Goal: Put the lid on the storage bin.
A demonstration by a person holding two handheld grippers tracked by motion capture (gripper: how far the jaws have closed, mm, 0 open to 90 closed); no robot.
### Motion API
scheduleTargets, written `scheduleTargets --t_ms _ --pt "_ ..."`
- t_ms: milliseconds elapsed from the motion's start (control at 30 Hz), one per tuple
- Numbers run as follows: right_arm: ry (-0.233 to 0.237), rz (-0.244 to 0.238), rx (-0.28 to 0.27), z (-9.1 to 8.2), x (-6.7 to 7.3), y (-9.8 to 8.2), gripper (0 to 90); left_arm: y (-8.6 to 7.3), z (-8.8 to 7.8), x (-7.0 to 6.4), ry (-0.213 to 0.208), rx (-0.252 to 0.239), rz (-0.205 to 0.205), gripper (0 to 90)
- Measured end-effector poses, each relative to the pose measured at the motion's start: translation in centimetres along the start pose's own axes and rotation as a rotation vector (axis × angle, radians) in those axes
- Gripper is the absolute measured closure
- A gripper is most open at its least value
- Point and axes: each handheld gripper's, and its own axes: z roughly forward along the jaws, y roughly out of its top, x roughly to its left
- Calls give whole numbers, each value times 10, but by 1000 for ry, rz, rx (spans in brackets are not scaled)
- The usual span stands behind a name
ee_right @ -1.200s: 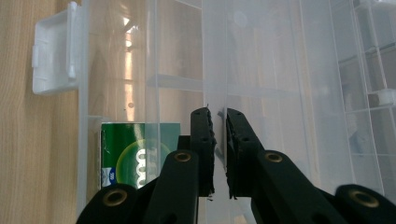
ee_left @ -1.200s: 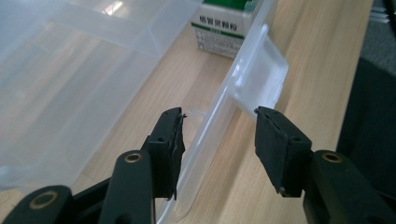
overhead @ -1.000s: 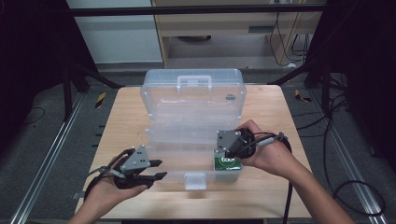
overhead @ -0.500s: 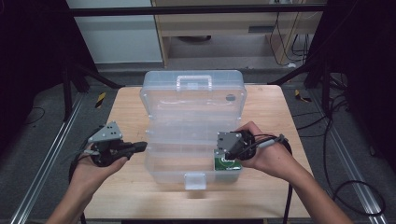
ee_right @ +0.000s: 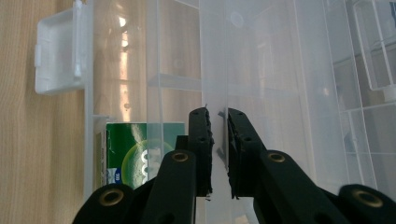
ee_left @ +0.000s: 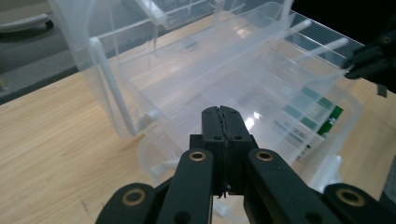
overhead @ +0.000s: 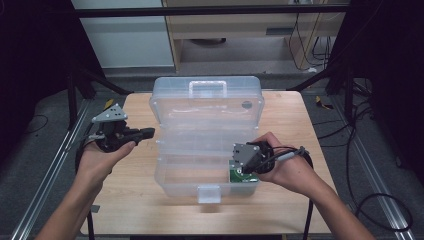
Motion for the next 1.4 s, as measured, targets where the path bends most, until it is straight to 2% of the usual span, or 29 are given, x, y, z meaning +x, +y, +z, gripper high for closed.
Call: scheduleTargets --t_ms 333,433,1133,1400 --pt "-12 -4 3 0 4 0 811 4 5 21 5 -17 -81 900" --pt "-16 -11 9 0 5 1 810 4 7 25 0 -15 -92 900" --pt "-12 -25 17 0 15 0 810 8 7 19 -2 -20 -78 900" --pt "-1 -26 28 0 23 -1 816 -2 4 10 -22 -26 -83 900"
